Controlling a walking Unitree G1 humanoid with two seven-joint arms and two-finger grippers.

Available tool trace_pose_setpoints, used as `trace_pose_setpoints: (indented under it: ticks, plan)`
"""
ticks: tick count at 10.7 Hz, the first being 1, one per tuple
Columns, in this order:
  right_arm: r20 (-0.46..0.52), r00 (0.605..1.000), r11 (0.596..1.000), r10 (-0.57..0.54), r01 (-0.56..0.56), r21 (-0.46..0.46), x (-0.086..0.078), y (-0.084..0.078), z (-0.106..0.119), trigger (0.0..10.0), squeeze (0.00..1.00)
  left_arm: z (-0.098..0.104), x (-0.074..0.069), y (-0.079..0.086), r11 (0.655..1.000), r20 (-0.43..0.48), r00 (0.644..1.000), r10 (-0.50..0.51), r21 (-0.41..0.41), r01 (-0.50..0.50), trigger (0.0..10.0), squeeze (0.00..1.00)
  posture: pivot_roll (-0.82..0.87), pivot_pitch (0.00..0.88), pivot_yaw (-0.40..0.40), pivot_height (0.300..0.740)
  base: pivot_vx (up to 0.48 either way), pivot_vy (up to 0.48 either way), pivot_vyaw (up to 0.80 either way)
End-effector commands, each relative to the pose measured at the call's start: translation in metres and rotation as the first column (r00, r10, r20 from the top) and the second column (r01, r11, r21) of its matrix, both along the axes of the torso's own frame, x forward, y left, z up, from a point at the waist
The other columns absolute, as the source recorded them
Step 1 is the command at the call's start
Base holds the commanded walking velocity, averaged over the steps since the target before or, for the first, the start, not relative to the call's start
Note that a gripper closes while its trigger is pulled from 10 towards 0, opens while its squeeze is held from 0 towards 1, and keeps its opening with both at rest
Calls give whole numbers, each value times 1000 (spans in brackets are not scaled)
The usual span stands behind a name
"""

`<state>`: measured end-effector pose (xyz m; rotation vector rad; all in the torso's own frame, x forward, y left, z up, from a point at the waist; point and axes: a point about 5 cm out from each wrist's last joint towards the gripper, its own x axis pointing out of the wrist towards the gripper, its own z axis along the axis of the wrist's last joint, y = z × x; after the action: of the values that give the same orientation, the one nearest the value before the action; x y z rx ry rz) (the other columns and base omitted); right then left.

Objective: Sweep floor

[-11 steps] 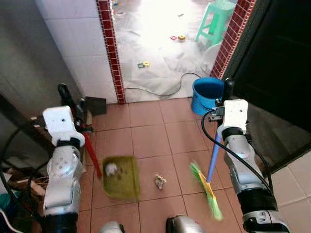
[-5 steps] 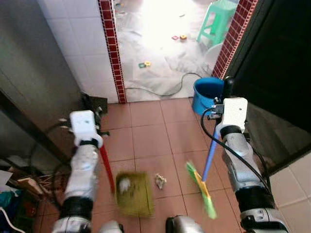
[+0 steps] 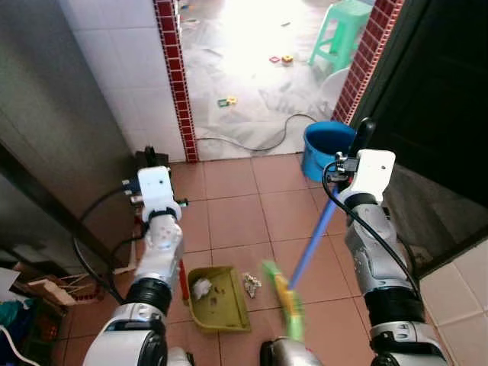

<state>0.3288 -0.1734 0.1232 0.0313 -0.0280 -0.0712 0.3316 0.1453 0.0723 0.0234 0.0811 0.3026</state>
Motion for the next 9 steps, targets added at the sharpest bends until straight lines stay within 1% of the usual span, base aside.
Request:
trace_pose_setpoints:
  ticks: [1, 3, 4, 5, 7, 8, 9]
  plan:
    - [45, 999, 1000, 20, -20, 14, 4, 3, 14, 10000, 0, 1, 2, -1, 1000, 5, 1000, 9, 20, -9, 10000, 0, -171, 68, 27, 740, 0, 0, 0]
    - [35, 996, 994, 78, -80, 80, 4, 11, 14, 10000, 0, -3, 4, -4, 1000, -5, 1000, -7, 18, 7, 10000, 0, -168, 67, 29, 740, 0, 0, 0]
    - [26, 991, 983, 130, -132, 125, 5, 18, 14, 10000, 0, -4, 5, -7, 1000, -8, 1000, -2, 23, 2, 10000, 0, -168, 66, 31, 740, 0, 0, 0]
    - [42, 974, 959, 221, -225, 174, 5, 31, 19, 10000, 0, -5, 5, -9, 1000, -8, 1000, -12, 18, 12, 10000, 0, -168, 65, 30, 740, 0, 0, 0]
    - [73, 932, 888, 354, -360, 287, 2, 46, 27, 10000, 0, -5, 6, -10, 1000, -7, 1000, -16, 12, 16, 10000, 0, -168, 64, 29, 740, 0, 0, 0]
    - [86, 907, 862, 412, -419, 284, 1, 49, 32, 10000, 0, -6, 6, -12, 999, -10, 999, -31, -10, 31, 10000, 0, -169, 65, 29, 740, 0, 0, 0]
    - [87, 905, 872, 416, -424, 245, 2, 47, 35, 10000, 0, -8, 7, -14, 997, -26, 998, -55, -57, 53, 10000, 0, -169, 65, 29, 740, 0, 0, 0]
